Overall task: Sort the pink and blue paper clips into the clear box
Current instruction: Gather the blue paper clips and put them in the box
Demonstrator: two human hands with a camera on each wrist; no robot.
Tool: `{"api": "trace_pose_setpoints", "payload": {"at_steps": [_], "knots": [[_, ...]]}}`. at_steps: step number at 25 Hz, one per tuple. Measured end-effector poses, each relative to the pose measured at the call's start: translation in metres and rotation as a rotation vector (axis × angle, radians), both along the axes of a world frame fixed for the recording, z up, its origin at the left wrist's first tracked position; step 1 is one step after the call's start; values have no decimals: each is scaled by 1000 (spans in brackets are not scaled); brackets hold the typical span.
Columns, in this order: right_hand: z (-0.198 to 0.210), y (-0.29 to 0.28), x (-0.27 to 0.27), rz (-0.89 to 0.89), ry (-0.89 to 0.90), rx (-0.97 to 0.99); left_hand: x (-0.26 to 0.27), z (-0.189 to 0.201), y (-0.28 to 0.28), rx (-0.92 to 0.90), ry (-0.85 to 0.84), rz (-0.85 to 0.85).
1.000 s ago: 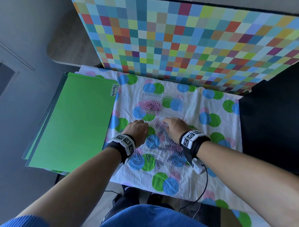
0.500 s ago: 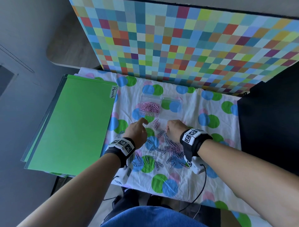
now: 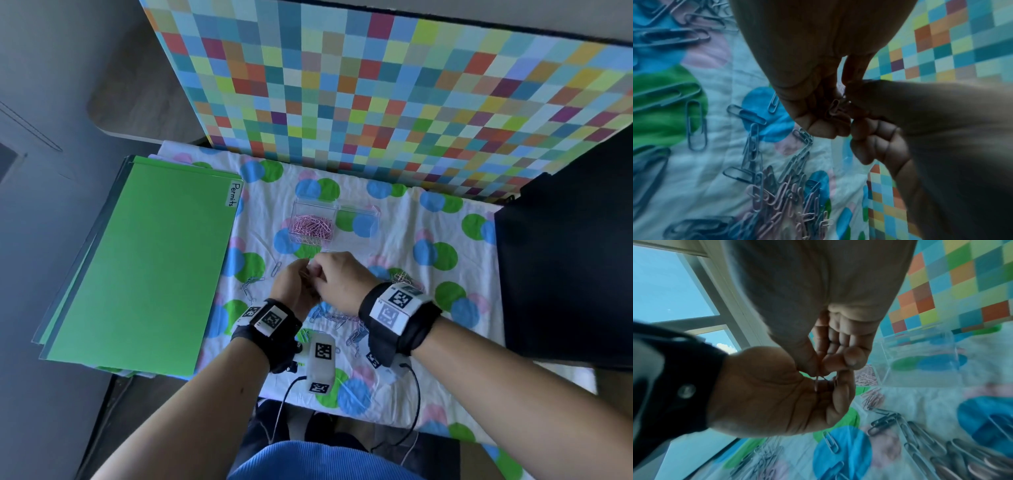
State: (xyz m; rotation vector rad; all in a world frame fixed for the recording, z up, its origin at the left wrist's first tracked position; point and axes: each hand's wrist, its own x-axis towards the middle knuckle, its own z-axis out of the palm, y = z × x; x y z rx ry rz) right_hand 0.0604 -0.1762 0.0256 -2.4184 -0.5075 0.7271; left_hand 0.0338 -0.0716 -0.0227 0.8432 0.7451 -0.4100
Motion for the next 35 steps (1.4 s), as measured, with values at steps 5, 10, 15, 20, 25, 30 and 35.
{"api": "trace_pose_setpoints", "payload": {"at_steps": [5,10,15,20,25,30,35], "knots": [[-13,-5,1,-151,-168,147,-6,-6,6,26,111,42],[-34,-32,2,32,-161,-240,-7,-18,23,212,170,-32],[-44,-30,-13,202,-246,-371,-11,-19,24,285,140,-88],[-43,-34,-21,217,-294,-382,-15,-17,24,332,135,-129],[-38,-43,-21,54,-174,-205,-14,-16,24,380,124,-170],[-42,-39,5,127,-183,-217,-14,-14,23,401,116,-181],[-43,-32,12,363,-258,-334,-9,-9,27,516,96,-220]]}}
